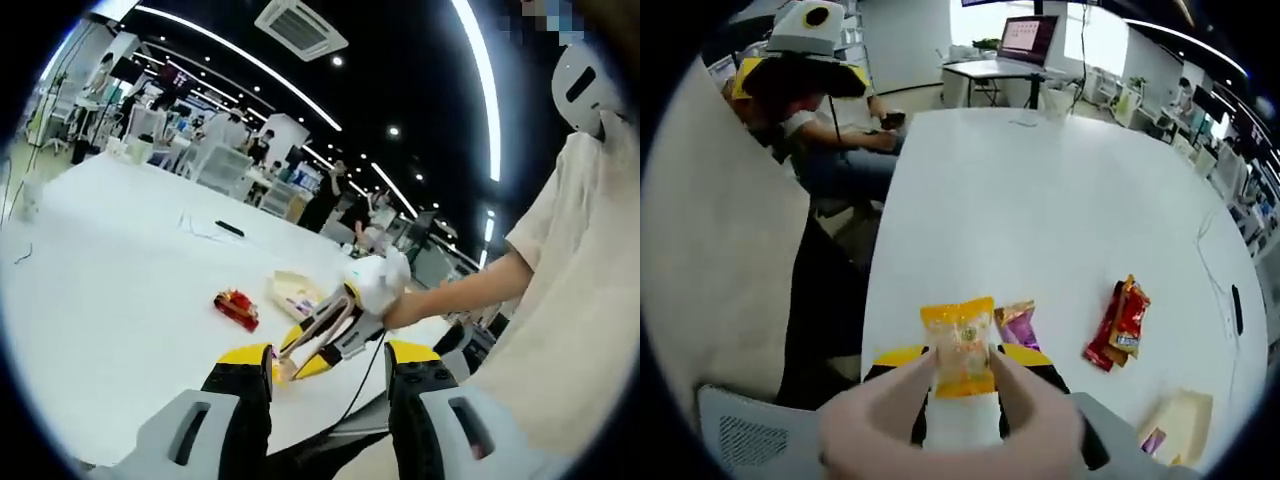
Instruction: Place the target food into the container with the food tongs after gripping and lifting it, then release it inside without dropping or visibly crushing the food.
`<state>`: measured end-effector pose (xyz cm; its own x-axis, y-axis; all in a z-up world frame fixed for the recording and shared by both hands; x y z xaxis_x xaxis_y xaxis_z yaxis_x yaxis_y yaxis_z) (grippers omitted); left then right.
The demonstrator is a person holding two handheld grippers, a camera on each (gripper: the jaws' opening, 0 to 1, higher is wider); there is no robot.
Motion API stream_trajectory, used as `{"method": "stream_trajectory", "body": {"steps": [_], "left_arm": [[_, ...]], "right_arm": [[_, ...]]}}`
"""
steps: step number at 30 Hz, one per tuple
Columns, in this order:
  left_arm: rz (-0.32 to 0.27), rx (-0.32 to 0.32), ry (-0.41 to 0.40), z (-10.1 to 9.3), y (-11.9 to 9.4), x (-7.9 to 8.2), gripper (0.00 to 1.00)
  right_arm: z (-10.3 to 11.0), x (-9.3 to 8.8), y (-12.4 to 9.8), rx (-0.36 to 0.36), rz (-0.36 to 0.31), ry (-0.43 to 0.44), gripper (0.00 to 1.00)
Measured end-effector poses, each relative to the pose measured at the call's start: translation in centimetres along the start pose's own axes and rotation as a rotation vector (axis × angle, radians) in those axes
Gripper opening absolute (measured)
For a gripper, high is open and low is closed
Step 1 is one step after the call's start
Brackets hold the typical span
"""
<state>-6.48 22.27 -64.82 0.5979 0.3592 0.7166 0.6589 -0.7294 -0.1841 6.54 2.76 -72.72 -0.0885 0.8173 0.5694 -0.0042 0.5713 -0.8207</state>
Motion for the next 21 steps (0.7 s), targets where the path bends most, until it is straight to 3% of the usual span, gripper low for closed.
{"method": "stream_trajectory", "body": {"steps": [4, 12, 18, 21], "left_arm": [[-0.003, 0.035, -0.016, 0.0, -0.1, -0.6, 0.44], [-0.194, 0.079, -0.01, 0.0, 0.7, 1.2, 0.44], [-0.27, 0.106, -0.029, -0.7, 0.9, 0.1, 0.44], [-0.263, 0.113, -0.032, -1.3, 0.7, -0.8, 0.44]], "right_arm": [[0.4, -0.1, -0.5, 0.014, -0.022, 0.026, 0.26], [0.6, -0.7, -1.9, 0.058, -0.002, 0.067, 0.26], [0.2, -0.2, -2.2, 0.083, 0.005, 0.028, 0.26], [0.1, 0.1, -1.9, 0.08, -0.002, 0.014, 0.26]]}}
Point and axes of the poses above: the point that each gripper's makers call its tool centre point, and the gripper's own axes: y roughly forward along the fingers, z roughly to its left, x roughly out of its top, the point moved 9 cm from there along -y, roughly backward along the fingers, and after that the axes turned 8 degrees about -y, right-handed, at the moved point
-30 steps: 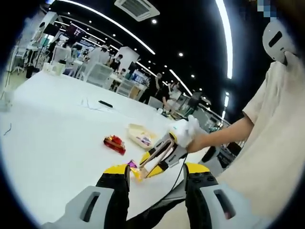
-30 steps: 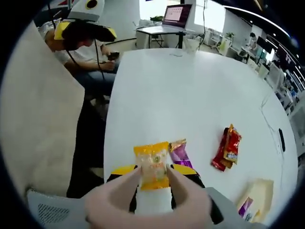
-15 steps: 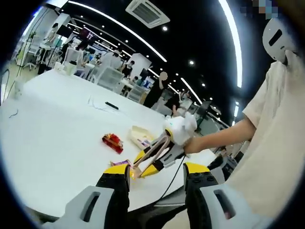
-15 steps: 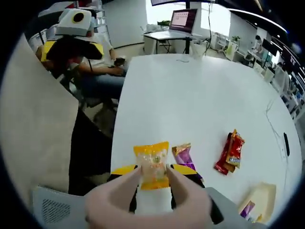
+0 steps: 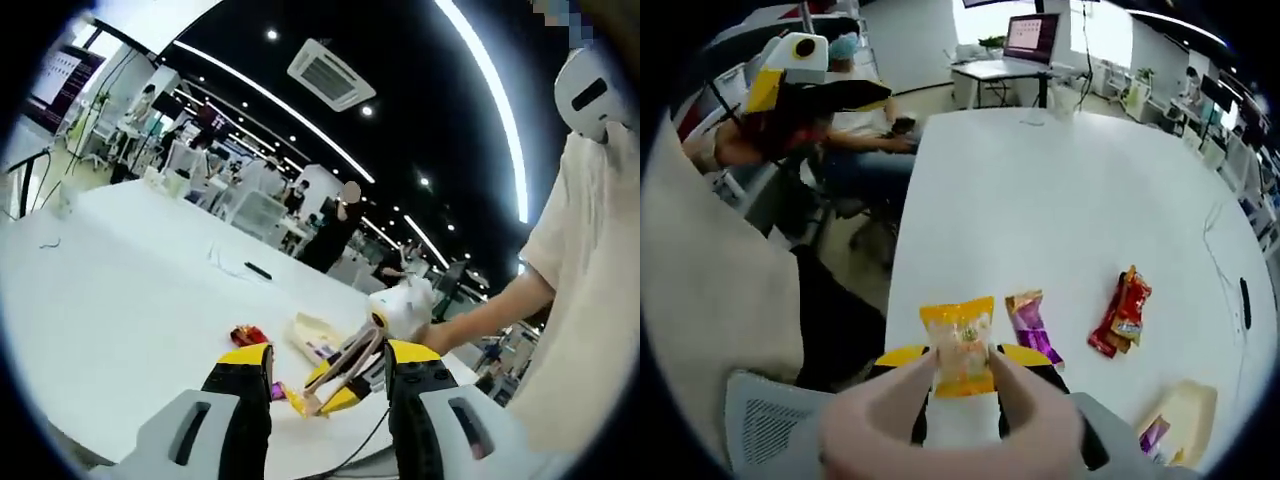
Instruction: Place the target food into the container with the food tongs after gripping and lifting it, then release it inside without dropping or visibly crushing the food.
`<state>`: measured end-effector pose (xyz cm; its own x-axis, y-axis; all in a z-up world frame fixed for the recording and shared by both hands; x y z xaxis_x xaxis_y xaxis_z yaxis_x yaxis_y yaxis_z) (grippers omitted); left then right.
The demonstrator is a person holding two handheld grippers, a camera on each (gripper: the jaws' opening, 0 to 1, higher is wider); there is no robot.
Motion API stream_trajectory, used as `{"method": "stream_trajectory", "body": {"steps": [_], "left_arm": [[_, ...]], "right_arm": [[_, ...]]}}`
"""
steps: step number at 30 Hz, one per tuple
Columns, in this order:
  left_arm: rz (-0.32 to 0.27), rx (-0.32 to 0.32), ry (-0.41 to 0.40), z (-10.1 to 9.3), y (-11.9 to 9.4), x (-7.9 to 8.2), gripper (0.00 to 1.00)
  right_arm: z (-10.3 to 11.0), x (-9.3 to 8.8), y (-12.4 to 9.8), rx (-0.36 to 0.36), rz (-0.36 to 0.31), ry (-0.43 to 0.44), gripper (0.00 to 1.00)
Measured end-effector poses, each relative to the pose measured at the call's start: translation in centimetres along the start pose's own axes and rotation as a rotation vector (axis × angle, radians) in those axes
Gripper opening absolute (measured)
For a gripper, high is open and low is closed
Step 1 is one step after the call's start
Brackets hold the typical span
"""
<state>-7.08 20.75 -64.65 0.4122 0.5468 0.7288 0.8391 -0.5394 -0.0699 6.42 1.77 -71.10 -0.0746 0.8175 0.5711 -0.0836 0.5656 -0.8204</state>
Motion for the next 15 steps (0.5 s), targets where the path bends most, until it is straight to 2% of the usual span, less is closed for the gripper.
{"method": "stream_trajectory", "body": {"steps": [2, 5, 12, 15], "left_arm": [[0.019, 0.002, -0.007, 0.4, -0.6, -0.3, 0.44], [0.085, 0.006, 0.015, 1.0, -1.2, 0.0, 0.45], [0.124, -0.012, 0.048, 2.5, -1.5, 2.8, 0.45], [0.13, -0.021, 0.051, 2.8, -1.1, 3.3, 0.45]], "right_arm": [[-0.1, 0.4, 0.1, -0.012, -0.008, -0.008, 0.26], [-0.1, 1.1, -0.2, -0.039, -0.038, 0.008, 0.26], [-0.4, 1.3, -0.6, -0.085, -0.067, 0.053, 0.26], [-0.7, 1.4, -0.6, -0.094, -0.071, 0.065, 0.26]]}}
Point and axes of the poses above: the point that each gripper's makers call its tool centre point, and the gripper's own axes: y roughly forward along the fingers, z roughly to its left, x roughly out of its top, the point moved 9 cm from there along -y, roughly backward along the fingers, and after that the axes turned 8 degrees about -y, right-handed, at the moved point
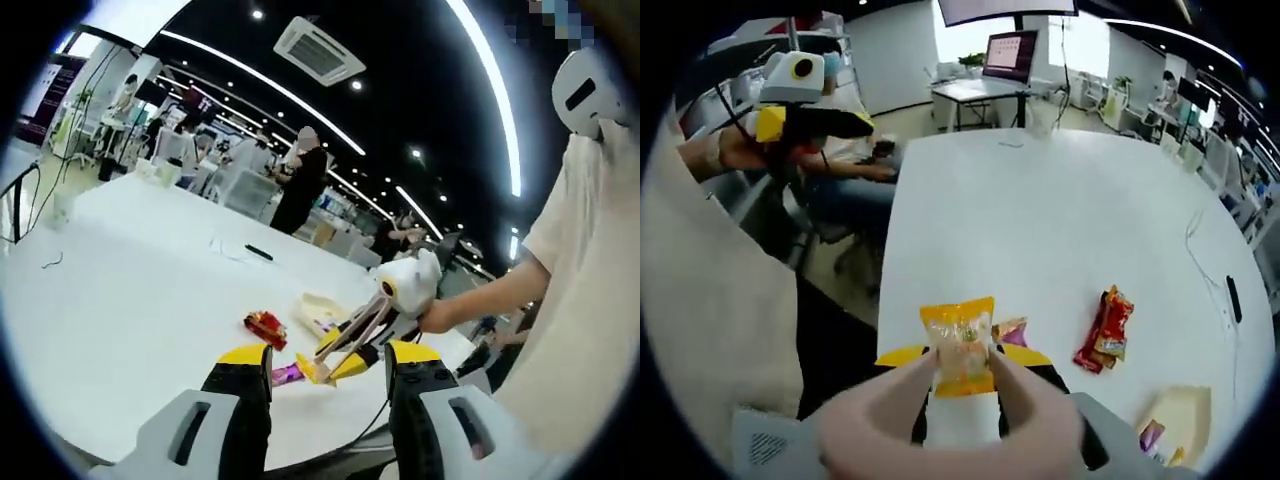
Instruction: Place the target food into the container with the food tongs after gripping and lifting it, then release it inside without dropping or visibly crushing the food.
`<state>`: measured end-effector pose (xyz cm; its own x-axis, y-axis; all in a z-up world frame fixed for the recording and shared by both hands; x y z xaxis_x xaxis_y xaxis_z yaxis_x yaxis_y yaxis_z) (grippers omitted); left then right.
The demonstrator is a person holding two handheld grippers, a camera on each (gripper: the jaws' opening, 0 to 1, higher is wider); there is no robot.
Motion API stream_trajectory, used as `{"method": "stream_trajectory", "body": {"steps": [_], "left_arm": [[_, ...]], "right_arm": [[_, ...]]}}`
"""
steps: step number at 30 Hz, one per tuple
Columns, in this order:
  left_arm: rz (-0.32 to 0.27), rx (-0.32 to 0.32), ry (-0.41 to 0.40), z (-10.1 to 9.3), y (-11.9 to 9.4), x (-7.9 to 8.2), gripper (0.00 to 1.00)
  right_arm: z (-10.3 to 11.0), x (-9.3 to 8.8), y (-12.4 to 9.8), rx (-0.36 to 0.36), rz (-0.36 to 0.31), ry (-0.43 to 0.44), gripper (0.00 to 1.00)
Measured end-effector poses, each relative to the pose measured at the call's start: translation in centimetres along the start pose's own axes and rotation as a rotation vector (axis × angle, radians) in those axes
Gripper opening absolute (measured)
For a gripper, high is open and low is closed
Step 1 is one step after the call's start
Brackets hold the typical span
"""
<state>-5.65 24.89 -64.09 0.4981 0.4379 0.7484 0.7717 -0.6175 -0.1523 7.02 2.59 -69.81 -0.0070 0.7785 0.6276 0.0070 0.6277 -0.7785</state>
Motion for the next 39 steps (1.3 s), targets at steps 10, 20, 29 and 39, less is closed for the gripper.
{"method": "stream_trajectory", "body": {"steps": [10, 20, 29, 39], "left_arm": [[0.056, -0.067, 0.001, 0.5, 1.7, 0.5, 0.45], [0.091, -0.098, 0.006, 1.7, 2.6, 1.3, 0.45], [0.104, -0.114, 0.01, 2.0, 3.3, 1.6, 0.45], [0.1, -0.098, -0.007, 2.1, 2.2, 0.5, 0.45]], "right_arm": [[-1.1, 0.3, -0.2, -0.059, -0.019, 0.054, 0.26], [-2.2, 0.3, -0.7, -0.113, -0.03, 0.091, 0.26], [-3.2, 0.3, -1.0, -0.137, -0.032, 0.101, 0.26], [-4.4, 0.3, -1.0, -0.154, -0.024, 0.097, 0.26]]}}
Point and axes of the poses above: the point that each gripper's makers call its tool centre point, and the gripper's own axes: y roughly forward along the fingers, z roughly to its left, x roughly out of its top, the point moved 9 cm from there along -y, roughly backward along the fingers, and after that the axes turned 8 degrees about -y, right-handed, at the moved point
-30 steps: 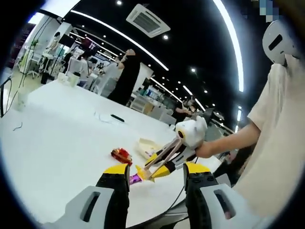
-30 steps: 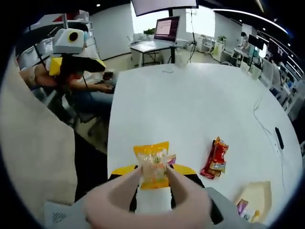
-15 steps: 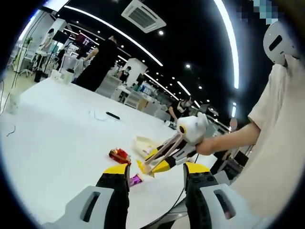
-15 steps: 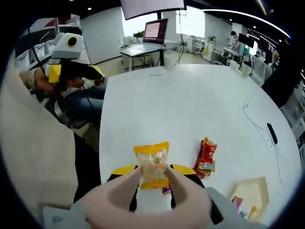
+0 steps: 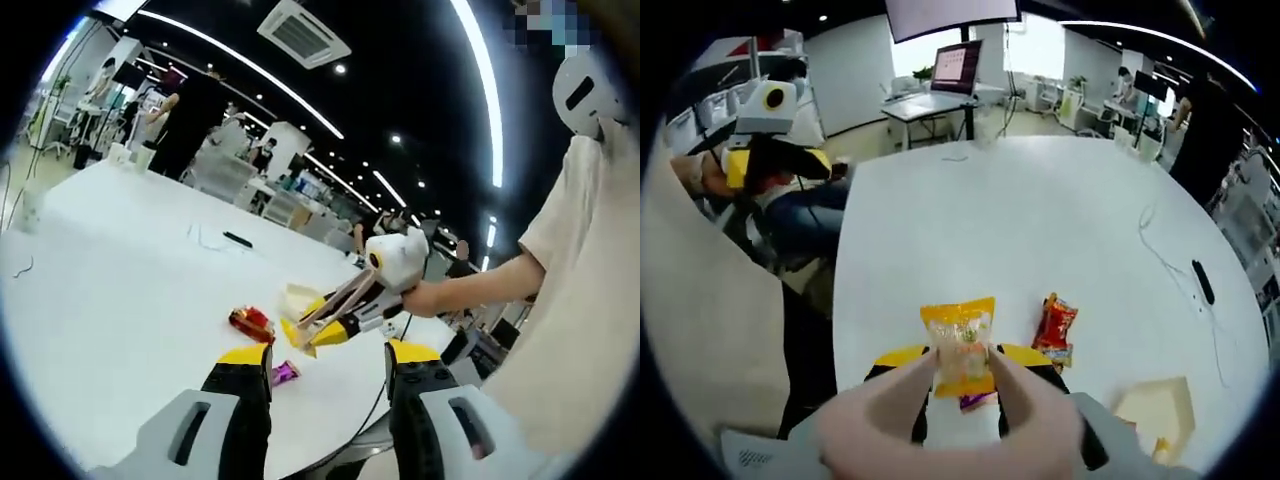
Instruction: Place the target food into the container with the food tongs after gripping and lifting it, then release it inside without dropping or visibly crushing the food.
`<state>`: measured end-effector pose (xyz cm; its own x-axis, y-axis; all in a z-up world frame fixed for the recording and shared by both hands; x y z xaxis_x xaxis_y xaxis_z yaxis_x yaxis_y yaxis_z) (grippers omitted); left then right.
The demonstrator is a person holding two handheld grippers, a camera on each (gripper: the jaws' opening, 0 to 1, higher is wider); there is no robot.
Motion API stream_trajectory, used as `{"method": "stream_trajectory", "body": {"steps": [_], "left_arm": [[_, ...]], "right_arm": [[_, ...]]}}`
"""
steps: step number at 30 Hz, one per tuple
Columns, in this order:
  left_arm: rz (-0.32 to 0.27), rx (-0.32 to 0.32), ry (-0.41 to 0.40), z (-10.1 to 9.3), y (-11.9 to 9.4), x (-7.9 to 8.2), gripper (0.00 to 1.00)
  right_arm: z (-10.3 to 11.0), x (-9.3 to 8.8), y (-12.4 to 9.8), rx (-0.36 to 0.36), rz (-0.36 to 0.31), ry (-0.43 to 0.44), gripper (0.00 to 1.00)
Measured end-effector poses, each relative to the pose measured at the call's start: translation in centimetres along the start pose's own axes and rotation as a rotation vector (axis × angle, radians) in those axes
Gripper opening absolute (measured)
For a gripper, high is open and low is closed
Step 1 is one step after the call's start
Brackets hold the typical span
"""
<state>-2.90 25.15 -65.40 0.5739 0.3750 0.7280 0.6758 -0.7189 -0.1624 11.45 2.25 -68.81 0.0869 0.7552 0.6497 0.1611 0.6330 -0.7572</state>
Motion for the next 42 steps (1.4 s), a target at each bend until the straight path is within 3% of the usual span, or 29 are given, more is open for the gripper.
{"method": "stream_trajectory", "body": {"steps": [20, 42], "left_arm": [[-0.021, 0.058, -0.045, 0.2, -2.3, -1.7, 0.45], [-0.024, 0.084, -0.074, 0.2, -2.6, -2.4, 0.45]], "right_arm": [[0.6, -2.0, 4.2, 0.084, 0.14, -0.074, 0.26], [0.8, -2.8, 5.3, 0.098, 0.173, -0.113, 0.28]]}}
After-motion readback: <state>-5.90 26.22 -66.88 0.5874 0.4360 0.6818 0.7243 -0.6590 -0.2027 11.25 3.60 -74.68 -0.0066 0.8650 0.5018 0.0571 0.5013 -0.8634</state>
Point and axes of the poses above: the point that each gripper's makers call its tool centre point, and the gripper's own axes: y roughly forward along the fingers, z roughly to its left, x roughly out of its top, the point moved 9 cm from there along -y, roughly backward along the fingers, and after that the axes turned 8 degrees about -y, right-handed, at the moved point
